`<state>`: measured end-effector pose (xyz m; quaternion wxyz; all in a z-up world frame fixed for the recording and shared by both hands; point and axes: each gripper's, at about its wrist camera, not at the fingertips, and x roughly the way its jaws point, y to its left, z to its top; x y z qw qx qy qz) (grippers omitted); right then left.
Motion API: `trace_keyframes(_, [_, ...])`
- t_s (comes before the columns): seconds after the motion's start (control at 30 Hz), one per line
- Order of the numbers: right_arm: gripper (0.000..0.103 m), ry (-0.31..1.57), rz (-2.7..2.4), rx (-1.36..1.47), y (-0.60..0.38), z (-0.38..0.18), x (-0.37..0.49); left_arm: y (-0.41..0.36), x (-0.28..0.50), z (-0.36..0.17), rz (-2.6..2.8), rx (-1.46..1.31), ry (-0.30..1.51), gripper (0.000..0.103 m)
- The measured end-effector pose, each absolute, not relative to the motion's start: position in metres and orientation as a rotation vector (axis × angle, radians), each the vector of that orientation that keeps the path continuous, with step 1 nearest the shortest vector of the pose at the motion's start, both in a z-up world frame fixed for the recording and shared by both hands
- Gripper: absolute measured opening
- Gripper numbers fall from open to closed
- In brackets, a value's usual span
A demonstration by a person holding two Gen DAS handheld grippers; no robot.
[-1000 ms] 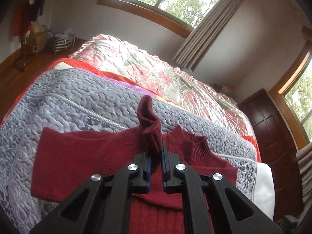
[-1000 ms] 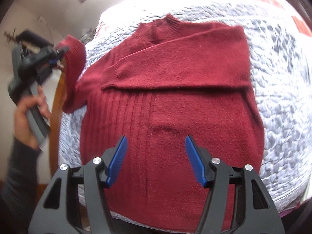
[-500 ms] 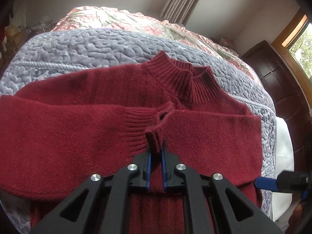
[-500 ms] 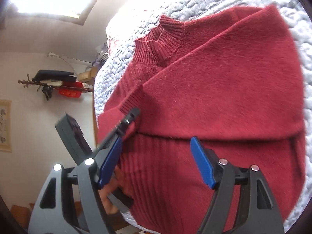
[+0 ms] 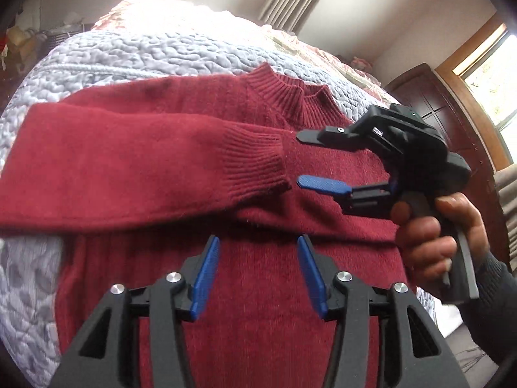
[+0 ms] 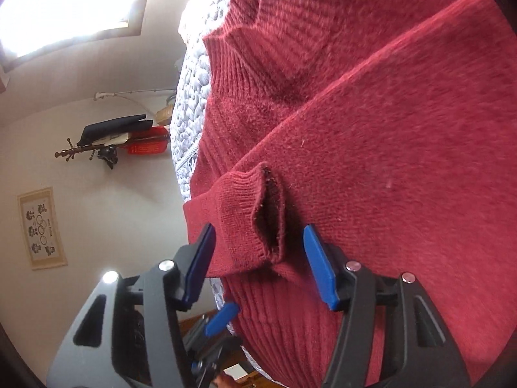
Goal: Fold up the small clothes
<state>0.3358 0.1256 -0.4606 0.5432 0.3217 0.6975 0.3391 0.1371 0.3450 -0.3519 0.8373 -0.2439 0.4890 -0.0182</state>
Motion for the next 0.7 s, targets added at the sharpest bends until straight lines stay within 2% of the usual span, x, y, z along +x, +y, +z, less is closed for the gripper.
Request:
trace_keyframes(0.2, [0.054,1.669,0.814,0.717,0.15,-0.467,0.34,0.36,0.095,-0.35,-0.007,-0.581,1.082,0.051])
trace_keyframes(0.3, [0.025,1.665,0.811,0.688,0.161,-0.467,0.344,0.368,0.083,-0.352,0.022,-0.61,1.091,0.051])
trace_keyframes(0.33, [0.01,1.662,0.802,0.665,0.163,-0.465,0.345,0.371,0.08,-0.352,0.031,-0.623,1.095,0.051])
trace_keyframes(0.37, [0.006,1.653,0.799,0.64,0.164,-0.461,0.346,0.374,0.077,-0.354,0.041,-0.633,1.099,0.051])
trace_keyframes(0.7, [0.006,1.483,0.812,0.586,0.129,-0.383,0.367,0.4,0.052,-0.352,0.129,-0.682,1.099,0.051])
